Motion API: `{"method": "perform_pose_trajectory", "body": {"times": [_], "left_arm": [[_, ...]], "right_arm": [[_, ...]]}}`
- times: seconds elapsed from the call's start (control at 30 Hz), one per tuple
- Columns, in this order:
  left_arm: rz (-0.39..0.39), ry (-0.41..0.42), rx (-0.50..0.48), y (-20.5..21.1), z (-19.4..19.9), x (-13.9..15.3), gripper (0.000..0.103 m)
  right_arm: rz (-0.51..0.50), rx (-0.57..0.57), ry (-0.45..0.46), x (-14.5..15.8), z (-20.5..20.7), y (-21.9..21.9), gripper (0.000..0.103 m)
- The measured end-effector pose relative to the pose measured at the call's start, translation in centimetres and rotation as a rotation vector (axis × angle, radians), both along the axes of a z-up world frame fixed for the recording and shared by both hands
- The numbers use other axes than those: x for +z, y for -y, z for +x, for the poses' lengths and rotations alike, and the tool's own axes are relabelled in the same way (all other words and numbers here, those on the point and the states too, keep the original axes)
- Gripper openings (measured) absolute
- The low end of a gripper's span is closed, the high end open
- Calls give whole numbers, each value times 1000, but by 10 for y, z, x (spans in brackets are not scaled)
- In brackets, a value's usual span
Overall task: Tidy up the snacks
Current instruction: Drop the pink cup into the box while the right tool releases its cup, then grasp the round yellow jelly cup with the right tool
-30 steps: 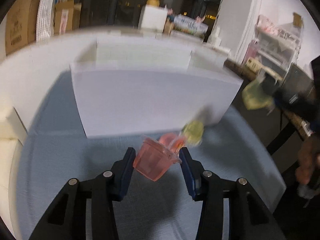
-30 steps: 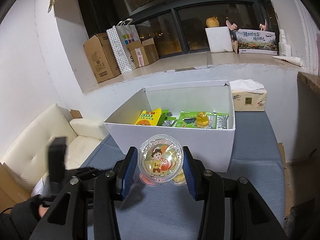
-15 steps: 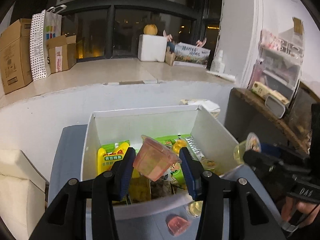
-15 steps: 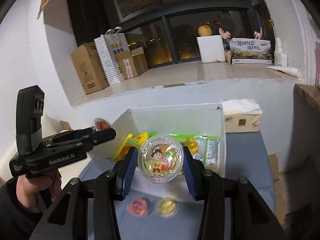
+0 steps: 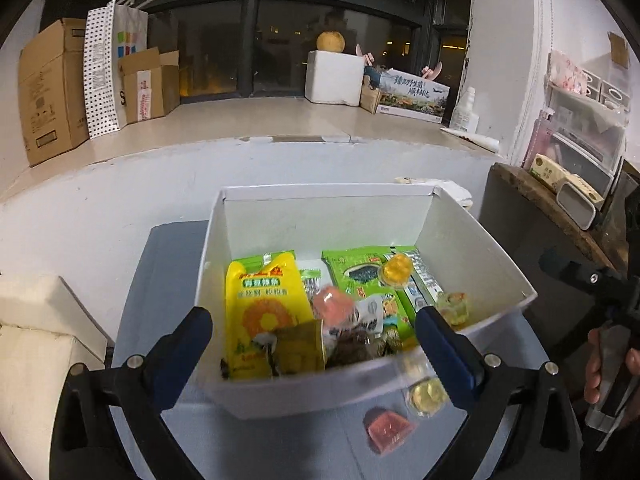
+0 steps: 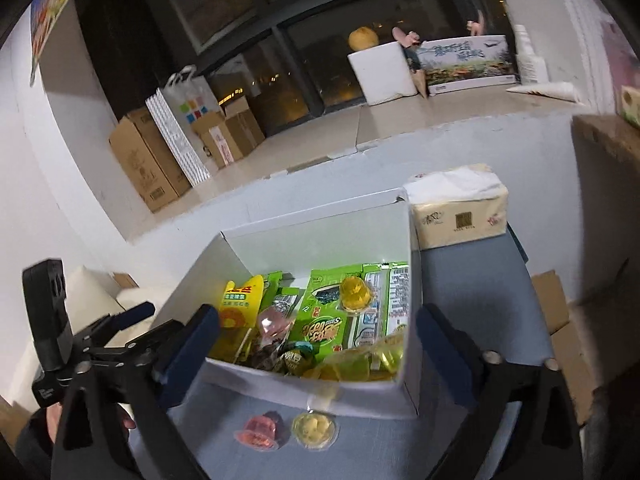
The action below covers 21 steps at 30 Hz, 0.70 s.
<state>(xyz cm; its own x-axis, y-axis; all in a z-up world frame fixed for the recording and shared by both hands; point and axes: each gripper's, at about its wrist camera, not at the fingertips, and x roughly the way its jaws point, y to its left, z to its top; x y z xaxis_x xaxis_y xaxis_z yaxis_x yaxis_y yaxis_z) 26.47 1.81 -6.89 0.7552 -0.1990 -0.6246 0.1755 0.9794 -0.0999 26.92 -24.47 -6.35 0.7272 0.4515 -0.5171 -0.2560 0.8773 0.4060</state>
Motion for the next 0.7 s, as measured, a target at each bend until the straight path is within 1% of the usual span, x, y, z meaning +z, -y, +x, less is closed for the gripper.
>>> {"method": "perform_pose_trajectory", "body": {"times": [0.03,0.17,0.23,0.33,0.47,0.53,0.63,0.7], "left_arm": [[-4,2,1,0,-6,0,103],[-61,2,-10,-2,-46,-7,103],[-65,1,-10,0,-69,-14,103],[-52,-23,-24,8,-103,-31,103],[-37,-37,-31,18,-136,-45,103],[-42,-46,-42,22,-147,-50,103],[-50,-61,-45,26,-158,-56,103],[-55,-66,-48,26,-162,-60,103]], "right_arm": [[12,-3,6,0,-9,4,103],[15,-1,0,-8,-46,10,103],[-4,4,0,-16,-66,7,103],[-60,35,-30,-37,-90,-4,103],[-132,52,-82,-61,-93,-22,103],[-163,50,-79,-68,-90,-31,103],[-217,67,-94,-79,-76,-47,103],[-233,63,-101,-86,-63,-55,103]]}}
